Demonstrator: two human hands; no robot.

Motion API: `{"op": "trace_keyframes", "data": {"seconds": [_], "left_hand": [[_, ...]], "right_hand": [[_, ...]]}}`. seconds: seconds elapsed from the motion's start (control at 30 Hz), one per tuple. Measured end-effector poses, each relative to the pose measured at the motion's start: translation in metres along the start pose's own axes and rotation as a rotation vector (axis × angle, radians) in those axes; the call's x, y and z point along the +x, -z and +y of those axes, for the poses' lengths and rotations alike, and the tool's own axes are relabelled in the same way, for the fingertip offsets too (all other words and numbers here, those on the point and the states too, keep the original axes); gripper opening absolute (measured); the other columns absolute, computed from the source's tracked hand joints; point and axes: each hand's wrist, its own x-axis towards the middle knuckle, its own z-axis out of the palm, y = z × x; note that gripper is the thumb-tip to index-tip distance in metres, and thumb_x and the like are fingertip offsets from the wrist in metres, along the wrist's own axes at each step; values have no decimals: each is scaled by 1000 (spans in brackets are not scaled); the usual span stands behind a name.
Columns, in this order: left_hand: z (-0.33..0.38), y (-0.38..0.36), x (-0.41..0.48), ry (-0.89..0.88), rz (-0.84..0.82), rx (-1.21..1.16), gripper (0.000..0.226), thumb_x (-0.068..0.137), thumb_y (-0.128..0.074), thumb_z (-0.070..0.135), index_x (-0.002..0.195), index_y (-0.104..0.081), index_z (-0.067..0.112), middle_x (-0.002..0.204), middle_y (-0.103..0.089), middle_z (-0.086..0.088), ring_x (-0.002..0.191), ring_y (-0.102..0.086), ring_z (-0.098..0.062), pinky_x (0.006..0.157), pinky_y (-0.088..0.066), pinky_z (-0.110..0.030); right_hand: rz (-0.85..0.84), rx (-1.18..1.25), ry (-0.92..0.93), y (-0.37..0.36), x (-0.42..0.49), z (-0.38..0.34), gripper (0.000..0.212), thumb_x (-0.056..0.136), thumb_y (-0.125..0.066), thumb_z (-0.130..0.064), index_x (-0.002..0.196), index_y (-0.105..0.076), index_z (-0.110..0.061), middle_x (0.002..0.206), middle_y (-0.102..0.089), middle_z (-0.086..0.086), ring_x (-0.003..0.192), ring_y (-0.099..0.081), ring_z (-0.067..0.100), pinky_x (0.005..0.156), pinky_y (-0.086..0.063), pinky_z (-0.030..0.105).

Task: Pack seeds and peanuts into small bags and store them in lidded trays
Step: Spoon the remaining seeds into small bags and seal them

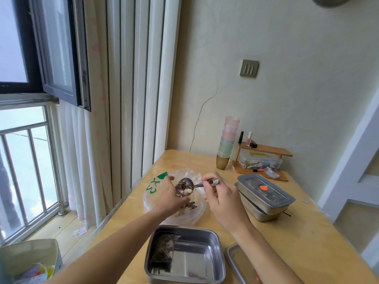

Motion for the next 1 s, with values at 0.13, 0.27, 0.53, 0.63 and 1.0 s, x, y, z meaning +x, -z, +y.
{"op": "trace_keyframes", "data": {"seconds": [0.13, 0.27, 0.53, 0.63, 1.0], "left_hand": [[0, -6, 1, 7, -14, -20, 79, 85, -80, 15, 138, -22, 22, 90, -67, -7, 76, -69, -18, 69, -58, -31], [-3, -7, 6, 2, -17, 23, 77, 84, -79, 20, 136, -22, 26, 98, -68, -12, 74, -69, -20, 64, -59, -33], [-2, -3, 6, -92, 43, 48, 75, 81, -82, 22, 134, -29, 24, 102, -60, -1, 87, -59, -12, 68, -45, -15], [-3, -1, 7, -95, 45, 63, 75, 79, -82, 22, 133, -29, 25, 104, -62, -2, 89, -60, -12, 69, -47, -18], [-1, 2, 4, -91, 46, 74, 78, 81, -82, 15, 138, -30, 18, 86, -66, -3, 74, -62, -9, 62, -44, -15]], "right_hand": [[13, -16, -5, -3, -1, 3, 11, 107, -48, -23, 104, -58, -22, 94, -63, -11, 74, -67, 9, 65, -46, 18], [69, -20, 6, -3, -4, 4, 13, 107, -47, -25, 105, -58, -20, 91, -63, -10, 74, -65, 8, 66, -50, 22], [78, -19, 52, -7, -8, 6, 9, 107, -52, -21, 109, -61, -19, 98, -63, -9, 76, -67, 8, 68, -43, 11], [70, -18, 77, -10, -9, 8, 11, 107, -51, -22, 110, -61, -19, 99, -64, -7, 75, -67, 11, 67, -46, 16], [80, -60, 136, -4, -12, 2, 20, 106, -49, -22, 113, -66, -15, 99, -62, -6, 74, -51, 1, 68, -39, 7]]}}
